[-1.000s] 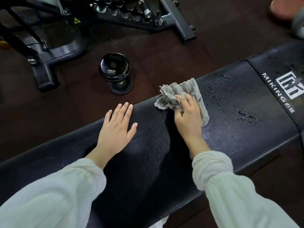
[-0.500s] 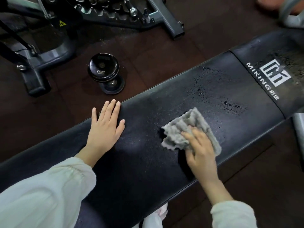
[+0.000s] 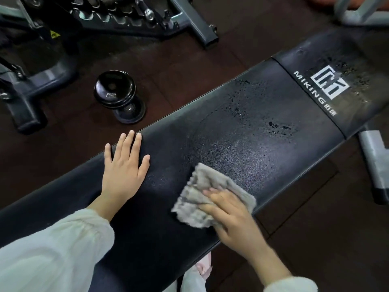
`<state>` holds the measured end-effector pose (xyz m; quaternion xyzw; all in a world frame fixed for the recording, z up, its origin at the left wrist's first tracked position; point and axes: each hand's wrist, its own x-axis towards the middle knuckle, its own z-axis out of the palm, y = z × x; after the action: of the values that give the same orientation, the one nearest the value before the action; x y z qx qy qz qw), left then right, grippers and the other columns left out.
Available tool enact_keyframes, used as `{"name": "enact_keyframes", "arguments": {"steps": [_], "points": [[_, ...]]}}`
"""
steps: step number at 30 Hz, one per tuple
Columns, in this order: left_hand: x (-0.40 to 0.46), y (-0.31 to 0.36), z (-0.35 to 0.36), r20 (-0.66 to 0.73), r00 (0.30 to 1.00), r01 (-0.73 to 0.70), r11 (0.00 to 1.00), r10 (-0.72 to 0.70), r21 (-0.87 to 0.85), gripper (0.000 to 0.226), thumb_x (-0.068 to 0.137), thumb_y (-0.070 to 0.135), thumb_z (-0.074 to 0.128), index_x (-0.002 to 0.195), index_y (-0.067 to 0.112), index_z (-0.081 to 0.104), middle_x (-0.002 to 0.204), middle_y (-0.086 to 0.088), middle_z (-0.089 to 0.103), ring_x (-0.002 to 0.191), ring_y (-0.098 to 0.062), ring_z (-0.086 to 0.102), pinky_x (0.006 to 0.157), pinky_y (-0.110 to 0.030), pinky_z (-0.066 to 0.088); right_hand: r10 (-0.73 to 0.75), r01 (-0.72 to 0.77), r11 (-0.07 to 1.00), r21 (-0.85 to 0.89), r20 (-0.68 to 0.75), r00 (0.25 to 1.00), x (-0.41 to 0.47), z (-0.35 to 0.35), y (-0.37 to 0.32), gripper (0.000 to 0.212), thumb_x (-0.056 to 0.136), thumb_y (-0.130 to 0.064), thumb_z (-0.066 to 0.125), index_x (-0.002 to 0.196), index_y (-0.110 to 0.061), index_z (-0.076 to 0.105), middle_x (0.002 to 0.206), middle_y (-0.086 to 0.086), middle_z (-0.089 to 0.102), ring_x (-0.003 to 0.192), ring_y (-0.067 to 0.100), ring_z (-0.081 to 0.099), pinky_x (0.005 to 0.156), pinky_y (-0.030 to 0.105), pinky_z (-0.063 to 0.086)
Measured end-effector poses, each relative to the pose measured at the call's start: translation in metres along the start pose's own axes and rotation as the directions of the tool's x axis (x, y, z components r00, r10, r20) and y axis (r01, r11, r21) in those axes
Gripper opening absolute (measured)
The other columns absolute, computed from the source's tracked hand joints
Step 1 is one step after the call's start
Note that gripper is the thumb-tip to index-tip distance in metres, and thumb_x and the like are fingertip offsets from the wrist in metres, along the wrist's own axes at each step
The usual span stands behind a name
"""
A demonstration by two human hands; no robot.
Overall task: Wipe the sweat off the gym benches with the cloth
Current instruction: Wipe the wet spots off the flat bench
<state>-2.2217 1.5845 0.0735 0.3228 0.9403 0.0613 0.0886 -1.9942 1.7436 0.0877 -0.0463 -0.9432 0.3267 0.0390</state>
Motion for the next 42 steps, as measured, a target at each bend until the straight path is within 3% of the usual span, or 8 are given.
{"name": "enact_keyframes", "arguments": {"steps": [7, 14, 21, 25, 28, 31, 38, 42], "points": [[0.001, 0.000, 0.001, -0.013, 1.000, -0.008, 1.000, 0.009, 0.008, 0.066, 0.091, 0.043, 0.019, 0.141, 0.003, 0.033, 0.148, -0.016, 0.032, 0.138, -0.032, 0.026, 0.109, -0.057, 0.015, 0.342, -0.364, 0.931, -0.030, -0.280, 0.897, 0.008, -0.043, 0.054, 0.041, 0.077, -0.015, 0.041, 0.110, -0.010, 0.064, 0.122, 0.003, 0.054, 0.119, 0.018, 0.043, 0.108, 0.026, 0.026], [0.000, 0.002, 0.001, -0.021, 1.000, -0.006, 1.000, 0.007, 0.011, 0.064, 0.091, 0.041, 0.022, 0.139, 0.002, 0.036, 0.145, -0.018, 0.036, 0.135, -0.035, 0.031, 0.107, -0.058, 0.018, 0.035, -0.037, 0.998, -0.060, -0.038, 0.999, -0.062, -0.016, 0.035, 0.032, 0.094, -0.018, 0.035, 0.121, -0.023, 0.051, 0.141, -0.003, 0.040, 0.131, 0.020, 0.038, 0.106, 0.043, 0.031], [-0.001, 0.002, 0.000, -0.028, 1.000, -0.009, 1.000, 0.009, 0.010, 0.062, 0.091, 0.040, 0.024, 0.138, 0.003, 0.038, 0.144, -0.017, 0.039, 0.134, -0.034, 0.033, 0.106, -0.058, 0.021, 0.555, -0.581, 0.813, 0.020, -0.325, 0.766, 0.034, -0.066, 0.066, 0.046, 0.078, -0.017, 0.042, 0.120, -0.011, 0.060, 0.131, 0.011, 0.051, 0.128, 0.029, 0.039, 0.109, 0.033, 0.017], [-0.001, 0.003, 0.001, -0.036, 0.999, -0.002, 1.000, 0.002, 0.006, 0.061, 0.091, 0.040, 0.025, 0.138, 0.003, 0.039, 0.144, -0.016, 0.039, 0.134, -0.033, 0.033, 0.107, -0.057, 0.021, 0.453, -0.465, 0.885, -0.011, -0.215, 0.865, 0.139, -0.031, 0.035, 0.054, 0.070, -0.011, 0.042, 0.120, -0.010, 0.060, 0.135, 0.017, 0.047, 0.130, 0.032, 0.036, 0.108, 0.028, 0.012], [0.000, 0.001, 0.002, -0.038, 0.999, -0.001, 1.000, 0.001, 0.010, 0.061, 0.091, 0.040, 0.025, 0.138, 0.004, 0.038, 0.143, -0.016, 0.040, 0.134, -0.032, 0.034, 0.107, -0.057, 0.022, 0.126, -0.124, 0.990, -0.069, 0.030, 0.992, 0.137, -0.006, 0.011, 0.050, 0.072, -0.014, 0.039, 0.115, -0.008, 0.063, 0.131, 0.017, 0.052, 0.125, 0.034, 0.043, 0.108, 0.039, 0.020], [-0.001, 0.001, 0.003, -0.034, 0.999, 0.000, 1.000, 0.000, 0.015, 0.060, 0.091, 0.040, 0.026, 0.139, 0.005, 0.038, 0.144, -0.015, 0.040, 0.134, -0.031, 0.034, 0.107, -0.056, 0.022, -0.094, 0.106, 0.993, -0.048, 0.212, 0.973, 0.099, -0.028, 0.033, 0.048, 0.074, -0.014, 0.040, 0.117, -0.013, 0.062, 0.133, 0.010, 0.052, 0.128, 0.023, 0.040, 0.110, 0.037, 0.024], [0.000, 0.002, 0.001, -0.049, 0.999, 0.008, 1.000, -0.007, 0.020, 0.059, 0.091, 0.039, 0.027, 0.137, 0.005, 0.040, 0.142, -0.015, 0.042, 0.133, -0.030, 0.036, 0.107, -0.055, 0.024, 0.427, -0.435, 0.900, -0.009, -0.175, 0.887, 0.153, -0.054, 0.064, 0.049, 0.075, -0.014, 0.042, 0.120, -0.012, 0.060, 0.132, 0.013, 0.051, 0.126, 0.028, 0.039, 0.107, 0.026, 0.018], [-0.001, 0.003, 0.000, -0.048, 0.999, 0.010, 1.000, -0.009, 0.024, 0.059, 0.090, 0.038, 0.029, 0.137, 0.004, 0.042, 0.142, -0.014, 0.042, 0.132, -0.029, 0.036, 0.106, -0.055, 0.025, 0.276, -0.280, 0.959, -0.049, -0.086, 0.957, 0.204, -0.026, 0.028, 0.043, 0.068, -0.007, 0.045, 0.105, -0.002, 0.066, 0.113, 0.020, 0.059, 0.109, 0.038, 0.050, 0.100, 0.031, 0.022]]}}
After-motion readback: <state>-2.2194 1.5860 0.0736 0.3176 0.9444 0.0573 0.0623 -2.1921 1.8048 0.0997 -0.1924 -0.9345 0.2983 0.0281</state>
